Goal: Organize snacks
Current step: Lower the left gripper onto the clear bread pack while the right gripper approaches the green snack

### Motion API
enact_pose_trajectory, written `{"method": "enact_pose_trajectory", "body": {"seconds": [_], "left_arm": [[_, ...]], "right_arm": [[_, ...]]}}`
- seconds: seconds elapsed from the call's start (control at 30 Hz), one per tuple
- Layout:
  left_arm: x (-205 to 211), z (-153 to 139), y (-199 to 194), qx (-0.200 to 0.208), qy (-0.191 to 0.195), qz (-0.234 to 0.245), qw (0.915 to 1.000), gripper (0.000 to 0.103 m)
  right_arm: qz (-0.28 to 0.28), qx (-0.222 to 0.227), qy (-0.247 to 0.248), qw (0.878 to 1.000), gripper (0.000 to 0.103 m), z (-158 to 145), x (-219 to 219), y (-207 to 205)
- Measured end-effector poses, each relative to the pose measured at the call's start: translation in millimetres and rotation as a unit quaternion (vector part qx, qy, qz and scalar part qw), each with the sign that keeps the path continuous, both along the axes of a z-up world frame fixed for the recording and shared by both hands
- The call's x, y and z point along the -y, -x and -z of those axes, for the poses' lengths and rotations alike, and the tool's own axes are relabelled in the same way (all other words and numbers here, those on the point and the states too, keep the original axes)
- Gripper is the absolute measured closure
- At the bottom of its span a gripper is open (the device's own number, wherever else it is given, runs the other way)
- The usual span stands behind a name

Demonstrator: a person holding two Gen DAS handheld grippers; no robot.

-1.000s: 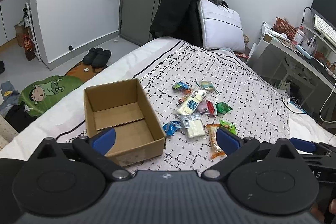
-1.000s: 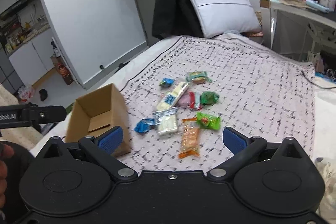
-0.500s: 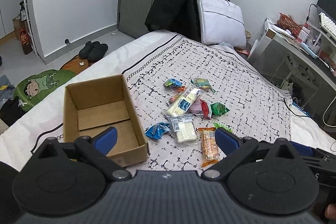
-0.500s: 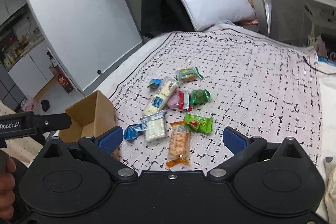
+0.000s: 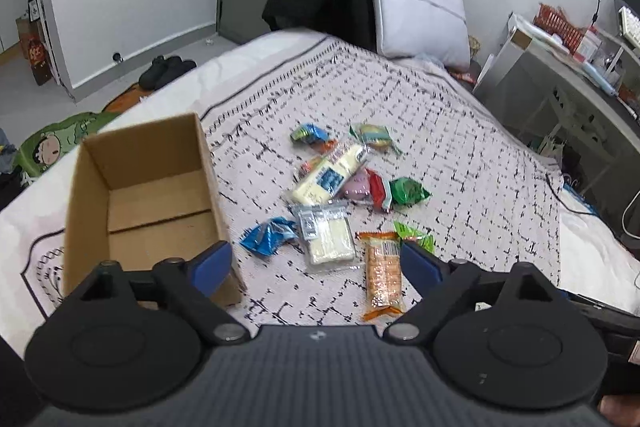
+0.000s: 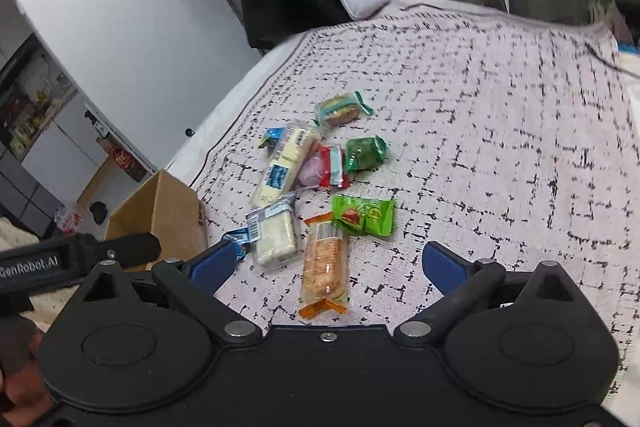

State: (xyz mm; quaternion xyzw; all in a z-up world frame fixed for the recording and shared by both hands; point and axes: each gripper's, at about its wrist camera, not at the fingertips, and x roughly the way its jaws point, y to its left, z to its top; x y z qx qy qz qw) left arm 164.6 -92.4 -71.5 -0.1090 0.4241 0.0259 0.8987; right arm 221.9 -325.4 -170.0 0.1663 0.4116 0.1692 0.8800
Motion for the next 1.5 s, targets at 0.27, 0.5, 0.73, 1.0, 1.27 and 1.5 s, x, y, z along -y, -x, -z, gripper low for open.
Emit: {"method": "enact_pose_trajectory", "body": {"seconds": [0.27,0.5,0.73,1.0,1.27,1.5], "left_arm": [[17.3,28.1,-19.2,-0.029,0.014,0.003,0.9995,0.027],[28.6,56.8,-36.4,-0.065,0.023,0.004,0.9976,0.035],[29.6,79.6,-57.3,-0.076,0.026,-0.017,0.9966,0.036],[25.4,101.9,-83.4,-0.089,0.039,-0.039,0.9945,0.036],[21.9,125.2,-106.9,-0.102,0.048,-0.061,0.9918,0.036],[20.3,142.1,-119.7,-0.122,0.042,-0.068,0.9894,0.036]], "right_arm": [[0.024,-0.036,-0.036,0.998,0.021,26.1,11.4,-20.4],[0.033,-0.066,-0.057,0.996,0.026,45.4,17.7,-38.0],[0.028,-0.089,-0.075,0.993,0.026,61.4,14.9,-55.8],[0.038,-0.101,-0.091,0.990,0.026,77.6,14.3,-78.4],[0.042,-0.098,-0.078,0.991,0.026,87.2,9.0,-93.8],[0.044,-0.088,-0.048,0.994,0.025,87.9,-3.1,-101.6]]}}
